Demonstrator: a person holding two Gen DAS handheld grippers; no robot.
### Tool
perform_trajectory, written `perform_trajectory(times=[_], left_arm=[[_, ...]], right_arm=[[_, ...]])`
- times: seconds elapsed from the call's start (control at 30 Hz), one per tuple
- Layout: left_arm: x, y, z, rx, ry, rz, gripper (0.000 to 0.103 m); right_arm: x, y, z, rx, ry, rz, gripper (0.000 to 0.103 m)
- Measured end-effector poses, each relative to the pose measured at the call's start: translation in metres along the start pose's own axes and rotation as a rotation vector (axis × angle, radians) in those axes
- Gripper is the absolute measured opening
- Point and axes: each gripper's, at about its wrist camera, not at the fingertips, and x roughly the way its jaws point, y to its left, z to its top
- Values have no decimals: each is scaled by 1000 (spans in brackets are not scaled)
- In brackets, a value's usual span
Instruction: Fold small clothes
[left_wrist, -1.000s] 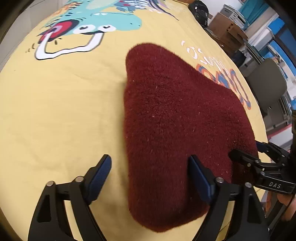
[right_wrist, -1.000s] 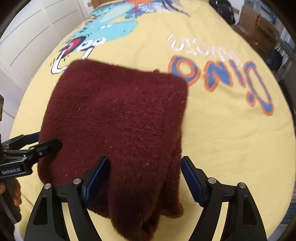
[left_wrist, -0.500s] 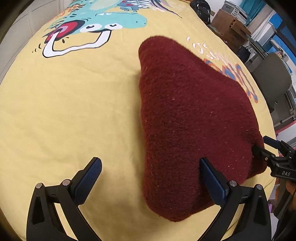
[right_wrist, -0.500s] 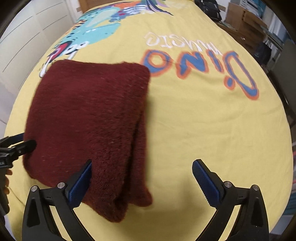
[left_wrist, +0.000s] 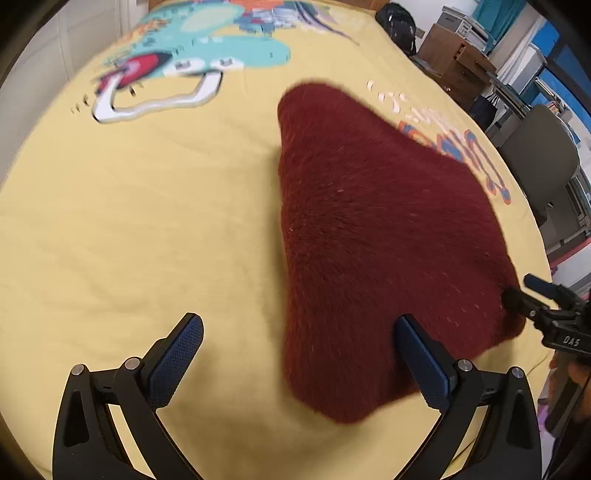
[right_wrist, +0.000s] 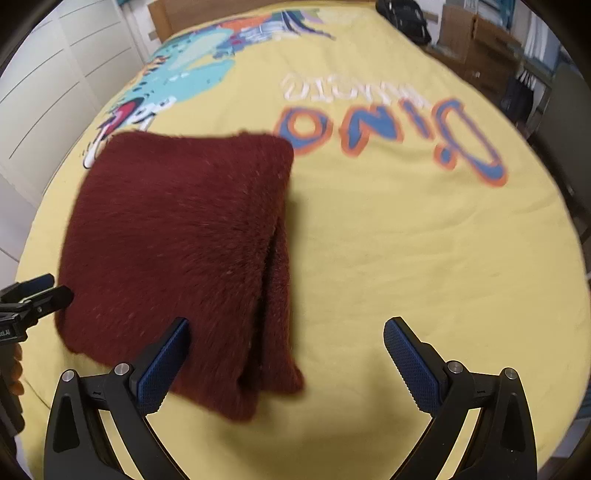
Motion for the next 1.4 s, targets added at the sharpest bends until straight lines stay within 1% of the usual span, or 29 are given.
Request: perform_trajectory(times=[0.1, 0.23, 0.37, 0.47, 0.63, 0.7, 0.8, 1.0, 1.4], left_arm=[[-24, -6, -7, 23, -34, 25, 102], [-51, -11, -16, 16, -76, 53, 102], [-75, -18, -27, 5, -111, 65, 102], [-88, -14, -42, 4, -120, 95, 102], [-95, -8, -60, -11, -109, 110, 102], [-96, -6, -65, -15, -107, 126, 102], [-97, -4, -70, -19, -103, 127, 102], [-99, -1, -75, -29, -100, 141, 102], [-103, 9, -80, -36, -102, 143, 102]], right_arm=[[-33, 1, -5, -3, -50, -4, 102], [-76, 1, -20, -9, -113, -25, 102], [-105, -1, -38, 5, -150, -40, 102], [-119, -4, -54, 25, -163, -48, 102], [-132, -7, -72, 33, -165, -57, 102], [-135, -7, -77, 36, -167, -60, 102], [-139, -7, -81, 36, -171, -63, 102], [-146, -5, -86, 32, -174, -69, 102], [-146, -2, -90, 21, -165, -68, 102]])
